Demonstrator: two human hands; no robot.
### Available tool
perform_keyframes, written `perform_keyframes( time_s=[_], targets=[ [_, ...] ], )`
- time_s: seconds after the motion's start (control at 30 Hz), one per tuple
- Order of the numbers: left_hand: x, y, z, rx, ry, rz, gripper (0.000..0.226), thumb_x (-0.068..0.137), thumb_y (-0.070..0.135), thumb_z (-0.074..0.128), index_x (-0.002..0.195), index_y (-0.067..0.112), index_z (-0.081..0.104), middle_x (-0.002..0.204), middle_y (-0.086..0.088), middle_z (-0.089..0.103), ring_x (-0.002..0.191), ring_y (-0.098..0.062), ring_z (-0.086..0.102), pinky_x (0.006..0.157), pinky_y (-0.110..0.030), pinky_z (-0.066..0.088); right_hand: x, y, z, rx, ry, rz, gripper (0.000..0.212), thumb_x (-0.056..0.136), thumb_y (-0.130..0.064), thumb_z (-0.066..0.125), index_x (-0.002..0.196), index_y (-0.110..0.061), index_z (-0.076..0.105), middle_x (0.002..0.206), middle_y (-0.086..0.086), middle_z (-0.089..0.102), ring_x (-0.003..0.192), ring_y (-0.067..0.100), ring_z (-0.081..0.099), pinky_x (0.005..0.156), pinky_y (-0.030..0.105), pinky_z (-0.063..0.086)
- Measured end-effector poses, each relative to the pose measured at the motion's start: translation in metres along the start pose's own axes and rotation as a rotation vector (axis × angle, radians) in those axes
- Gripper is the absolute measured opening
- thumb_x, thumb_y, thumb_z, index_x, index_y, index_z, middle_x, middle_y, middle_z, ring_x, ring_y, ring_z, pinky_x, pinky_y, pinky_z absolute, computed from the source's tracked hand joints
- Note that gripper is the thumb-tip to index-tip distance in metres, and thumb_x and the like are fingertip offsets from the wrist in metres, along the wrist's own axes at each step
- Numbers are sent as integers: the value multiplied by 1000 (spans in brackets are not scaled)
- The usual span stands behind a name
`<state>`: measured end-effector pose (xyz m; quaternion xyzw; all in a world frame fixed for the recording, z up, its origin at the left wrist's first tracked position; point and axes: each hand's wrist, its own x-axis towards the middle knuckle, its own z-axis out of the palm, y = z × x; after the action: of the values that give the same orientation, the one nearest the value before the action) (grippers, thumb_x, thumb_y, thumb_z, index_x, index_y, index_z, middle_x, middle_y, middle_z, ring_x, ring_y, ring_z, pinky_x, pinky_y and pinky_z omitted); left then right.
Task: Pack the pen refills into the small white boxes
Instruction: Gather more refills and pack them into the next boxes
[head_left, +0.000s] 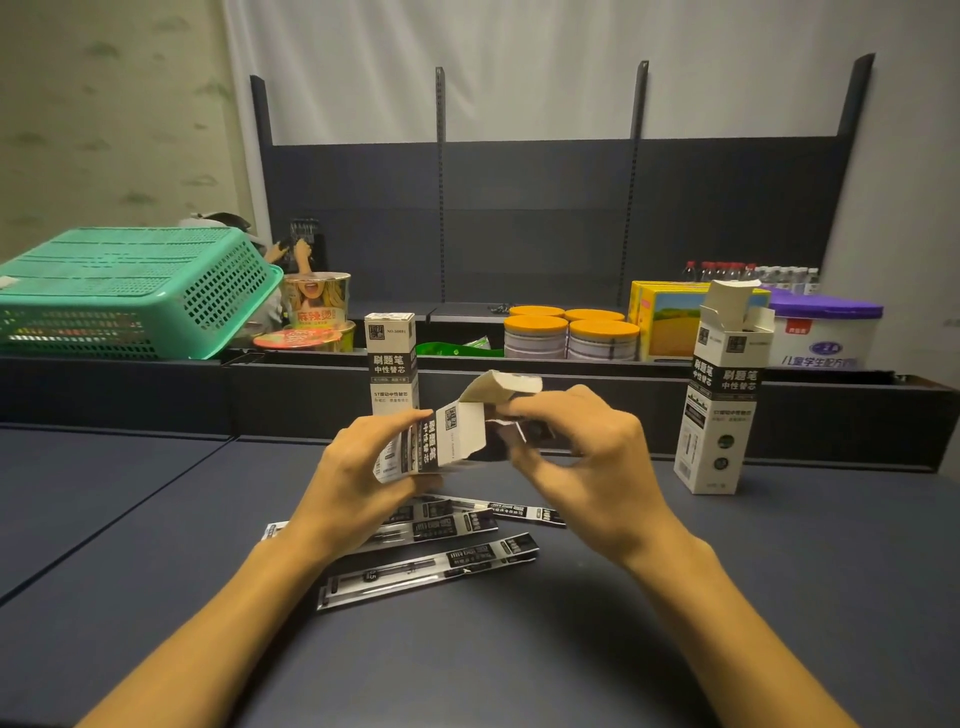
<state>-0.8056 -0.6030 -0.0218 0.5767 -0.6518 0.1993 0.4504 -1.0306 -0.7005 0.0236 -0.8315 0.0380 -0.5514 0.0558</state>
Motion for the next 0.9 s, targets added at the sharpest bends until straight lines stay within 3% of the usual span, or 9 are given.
perform_keyframes(
  time_s=[0.1, 0.27, 0.33, 0.57, 0.63, 0.77, 0.9],
  targets=[
    [1, 0, 0, 3, -2, -2, 68, 70, 36, 73, 131, 36, 43, 123, 12, 52, 112, -10, 53, 87, -42, 53, -1, -1, 0, 25, 1, 14, 22, 78, -4, 73, 99, -9, 72, 92, 1, 72, 76, 13, 63, 69, 21, 53],
    [0, 1, 2, -2, -21, 31, 68, 71, 31, 77, 131, 31, 46, 124, 12, 53, 113, -6, 50, 86, -44, 53, -2, 4, 2, -71, -161, 38, 22, 79, -1, 71, 100, -10, 72, 87, -1, 71, 71, 0, 50, 71, 2, 37],
    [0, 0, 2, 1, -25, 38, 67, 71, 33, 75, 131, 32, 46, 123, 13, 53, 112, -6, 51, 86, -43, 53, -3, 4, 4, -77, -195, 47, 23, 80, -5, 68, 101, -12, 72, 89, -1, 71, 70, 3, 52, 69, 7, 39],
    [0, 2, 2, -4, -9, 0, 68, 70, 38, 72, 131, 35, 43, 123, 12, 52, 111, -4, 50, 86, -37, 52, 0, -6, 5, -18, -94, 26, 19, 76, -3, 69, 94, -5, 72, 90, -9, 54, 74, -9, 45, 69, -2, 33],
    [1, 3, 1, -4, -8, -2, 68, 71, 37, 72, 131, 35, 42, 123, 12, 52, 112, -1, 47, 86, -36, 51, 0, -5, 5, -26, -126, 22, 19, 77, -3, 69, 95, -6, 72, 90, -6, 59, 75, -9, 45, 69, -2, 32],
    [1, 2, 1, -9, -15, -5, 67, 71, 34, 72, 131, 35, 43, 123, 12, 53, 112, -4, 50, 87, -40, 53, -1, -3, 5, -41, -172, 34, 18, 81, -5, 66, 98, -7, 71, 100, 3, 67, 78, -3, 44, 72, -2, 34],
    [-1, 2, 1, -5, -25, 5, 67, 70, 33, 73, 131, 33, 44, 124, 4, 58, 113, -16, 55, 86, -46, 53, -1, -5, 5, -44, -170, 26, 16, 82, -5, 65, 97, -7, 70, 97, 4, 69, 79, -4, 46, 73, -3, 35]
  ],
)
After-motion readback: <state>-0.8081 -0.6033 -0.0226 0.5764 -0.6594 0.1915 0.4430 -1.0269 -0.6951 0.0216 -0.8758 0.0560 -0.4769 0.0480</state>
